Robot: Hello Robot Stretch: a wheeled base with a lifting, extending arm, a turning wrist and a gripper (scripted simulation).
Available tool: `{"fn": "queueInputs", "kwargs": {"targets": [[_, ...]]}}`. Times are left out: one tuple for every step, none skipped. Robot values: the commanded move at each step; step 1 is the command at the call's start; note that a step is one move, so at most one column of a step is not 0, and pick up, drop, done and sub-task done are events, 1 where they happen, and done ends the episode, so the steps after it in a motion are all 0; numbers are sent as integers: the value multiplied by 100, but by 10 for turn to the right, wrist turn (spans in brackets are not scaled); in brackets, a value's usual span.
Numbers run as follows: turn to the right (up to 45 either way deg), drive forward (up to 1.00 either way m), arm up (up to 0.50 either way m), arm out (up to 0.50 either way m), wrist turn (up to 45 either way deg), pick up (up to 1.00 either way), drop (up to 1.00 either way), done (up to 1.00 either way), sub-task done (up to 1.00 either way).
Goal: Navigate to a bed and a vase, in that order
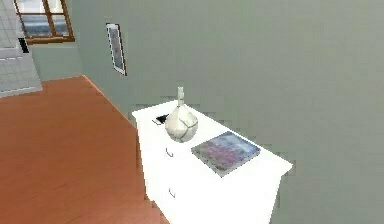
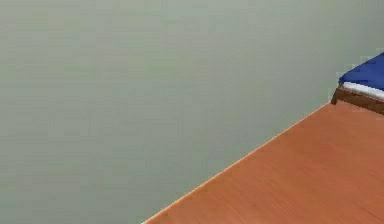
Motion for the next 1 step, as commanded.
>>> {"fn": "queueInputs", "kwargs": {"targets": [[0,0,0,0,0,0,0,100,0]]}}
